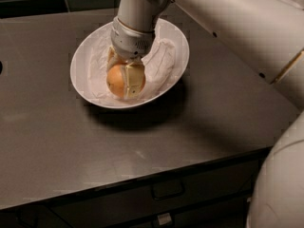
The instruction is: Pick orange from white bowl
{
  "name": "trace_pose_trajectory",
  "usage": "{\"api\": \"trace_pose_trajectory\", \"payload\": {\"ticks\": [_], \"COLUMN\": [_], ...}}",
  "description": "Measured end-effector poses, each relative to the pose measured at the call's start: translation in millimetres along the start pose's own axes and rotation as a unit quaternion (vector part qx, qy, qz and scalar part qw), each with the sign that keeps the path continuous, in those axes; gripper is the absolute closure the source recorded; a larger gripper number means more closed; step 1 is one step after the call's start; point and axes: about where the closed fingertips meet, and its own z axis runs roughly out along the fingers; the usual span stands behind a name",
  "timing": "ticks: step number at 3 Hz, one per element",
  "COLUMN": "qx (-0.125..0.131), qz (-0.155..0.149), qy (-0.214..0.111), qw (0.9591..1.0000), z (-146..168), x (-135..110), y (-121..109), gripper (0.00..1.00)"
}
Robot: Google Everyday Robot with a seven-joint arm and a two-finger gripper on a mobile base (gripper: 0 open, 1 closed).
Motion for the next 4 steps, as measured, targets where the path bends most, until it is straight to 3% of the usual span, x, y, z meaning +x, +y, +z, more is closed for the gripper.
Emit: {"api": "trace_pose_trajectory", "payload": {"ticks": [2, 3, 4], "qx": [0.058, 0.104, 0.111], "qz": [-0.005, -0.009, -0.011], "qy": [0.036, 0.059, 0.06], "qw": [0.9976, 0.9928, 0.9919], "z": [-35.6, -56.0, -59.4], "x": [-12.9, -17.7, -19.7], "y": [11.3, 19.7, 20.0], "gripper": [1.0, 1.0, 1.0]}}
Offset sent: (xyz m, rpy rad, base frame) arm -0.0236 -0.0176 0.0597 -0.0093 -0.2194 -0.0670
